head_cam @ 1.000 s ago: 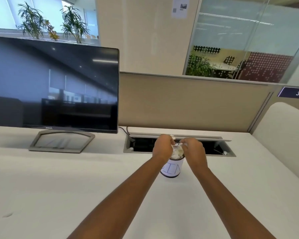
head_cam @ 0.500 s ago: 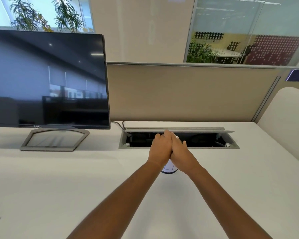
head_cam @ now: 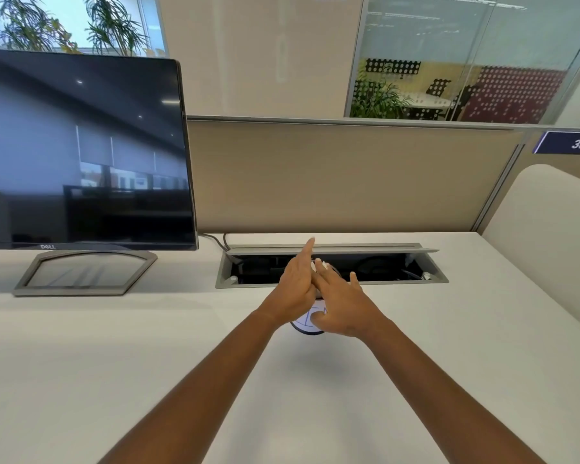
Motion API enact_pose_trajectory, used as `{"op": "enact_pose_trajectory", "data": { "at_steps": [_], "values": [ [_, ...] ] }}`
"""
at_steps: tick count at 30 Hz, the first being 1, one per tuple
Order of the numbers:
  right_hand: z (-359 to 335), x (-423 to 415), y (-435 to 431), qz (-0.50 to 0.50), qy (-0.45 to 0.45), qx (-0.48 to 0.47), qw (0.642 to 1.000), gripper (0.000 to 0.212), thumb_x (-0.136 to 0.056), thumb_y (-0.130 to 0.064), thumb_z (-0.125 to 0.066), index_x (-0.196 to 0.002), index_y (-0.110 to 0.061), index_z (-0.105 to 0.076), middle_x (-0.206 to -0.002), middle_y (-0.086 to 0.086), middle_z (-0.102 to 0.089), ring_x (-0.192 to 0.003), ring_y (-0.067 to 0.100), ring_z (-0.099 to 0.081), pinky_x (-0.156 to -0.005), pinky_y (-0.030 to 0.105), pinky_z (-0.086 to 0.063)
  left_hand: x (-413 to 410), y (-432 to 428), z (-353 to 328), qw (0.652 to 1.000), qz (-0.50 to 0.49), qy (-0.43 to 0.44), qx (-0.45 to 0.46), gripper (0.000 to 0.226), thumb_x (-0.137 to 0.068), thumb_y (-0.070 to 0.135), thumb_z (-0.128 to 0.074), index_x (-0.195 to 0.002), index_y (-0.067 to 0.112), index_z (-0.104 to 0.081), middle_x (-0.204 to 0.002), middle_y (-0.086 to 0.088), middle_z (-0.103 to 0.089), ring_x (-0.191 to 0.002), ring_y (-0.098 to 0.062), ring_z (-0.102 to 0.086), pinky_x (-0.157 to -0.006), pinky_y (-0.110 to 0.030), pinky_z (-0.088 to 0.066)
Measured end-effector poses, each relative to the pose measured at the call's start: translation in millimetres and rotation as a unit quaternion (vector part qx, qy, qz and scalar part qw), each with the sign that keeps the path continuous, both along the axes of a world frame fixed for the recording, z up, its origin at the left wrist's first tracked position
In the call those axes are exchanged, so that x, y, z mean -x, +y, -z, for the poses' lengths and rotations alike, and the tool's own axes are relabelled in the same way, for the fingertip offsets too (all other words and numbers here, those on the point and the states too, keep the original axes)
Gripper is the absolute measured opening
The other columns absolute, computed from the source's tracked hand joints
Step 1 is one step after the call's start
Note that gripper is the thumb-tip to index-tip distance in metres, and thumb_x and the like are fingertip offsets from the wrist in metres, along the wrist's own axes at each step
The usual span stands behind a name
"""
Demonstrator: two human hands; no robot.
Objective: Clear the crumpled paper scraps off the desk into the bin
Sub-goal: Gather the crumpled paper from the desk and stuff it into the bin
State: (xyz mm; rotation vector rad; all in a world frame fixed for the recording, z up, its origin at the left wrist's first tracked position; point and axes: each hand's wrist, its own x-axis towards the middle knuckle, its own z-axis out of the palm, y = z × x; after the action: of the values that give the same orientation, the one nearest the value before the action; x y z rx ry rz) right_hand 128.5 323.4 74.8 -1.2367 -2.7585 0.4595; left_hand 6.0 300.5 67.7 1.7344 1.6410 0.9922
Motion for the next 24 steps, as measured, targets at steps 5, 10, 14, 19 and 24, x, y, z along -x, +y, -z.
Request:
{"op": "enact_pose_trajectory", "data": {
  "at_steps": [5,10,14,19,24],
  "values": [
    [5.6,3.3,-2.0,0.007,-0.019,-0.041,0.999,0.079,-0.083,-0.024,-0.054,-0.148,-0.028,-0.009,-0.159,-0.001,-0.005,-0.147,0.017,-0.001,-0.117,0.054,0.001,9.1,-2.7,2.6,0.990,-0.027,-0.134,0.037,0.052,-0.101,0.015,-0.030,-0.149,0.022,-0.010,-0.155,-0.007,-0.025,-0.143,-0.021,-0.022,-0.118,-0.032,-0.015],
    [13.0,6.7,-4.4,0.028,-0.006,-0.074,0.997,0.075,-0.082,-0.025,-0.059,-0.145,-0.027,-0.019,-0.155,0.000,-0.021,-0.144,0.020,-0.016,-0.118,0.050,-0.006,9.6,-2.0,-0.6,0.965,-0.079,-0.245,0.042,0.049,-0.101,0.029,-0.033,-0.148,0.026,-0.017,-0.153,-0.003,-0.028,-0.137,-0.013,-0.030,-0.099,-0.018,-0.026],
    [11.5,8.8,-3.3,0.034,-0.001,-0.068,0.997,0.069,-0.081,-0.022,-0.060,-0.142,-0.025,-0.029,-0.151,0.001,-0.029,-0.141,0.022,-0.024,-0.118,0.049,-0.011,11.9,-0.8,-1.3,0.954,-0.096,-0.280,0.045,0.052,-0.101,0.006,-0.030,-0.148,0.023,-0.018,-0.152,-0.004,-0.032,-0.138,-0.013,-0.033,-0.089,-0.007,-0.031],
    [10.2,12.8,-0.2,0.040,-0.024,-0.070,0.996,0.063,-0.081,-0.025,-0.059,-0.139,-0.023,-0.035,-0.146,0.003,-0.036,-0.136,0.023,-0.028,-0.109,0.043,-0.030,12.6,4.0,1.7,0.950,-0.107,-0.279,0.092,0.064,-0.092,-0.013,-0.032,-0.148,0.017,-0.018,-0.153,-0.010,-0.029,-0.140,-0.022,-0.030,-0.096,-0.021,-0.035],
    [12.1,15.5,2.4,0.045,-0.026,-0.095,0.994,0.059,-0.080,-0.032,-0.060,-0.136,-0.022,-0.041,-0.148,0.002,-0.030,-0.133,0.024,-0.027,-0.101,0.039,-0.034,10.0,13.2,2.6,0.935,-0.152,-0.294,0.131,0.059,-0.091,-0.012,-0.038,-0.144,0.012,-0.027,-0.140,-0.019,-0.042,-0.120,-0.028,-0.050,-0.087,-0.029,-0.048]
  ]
}}
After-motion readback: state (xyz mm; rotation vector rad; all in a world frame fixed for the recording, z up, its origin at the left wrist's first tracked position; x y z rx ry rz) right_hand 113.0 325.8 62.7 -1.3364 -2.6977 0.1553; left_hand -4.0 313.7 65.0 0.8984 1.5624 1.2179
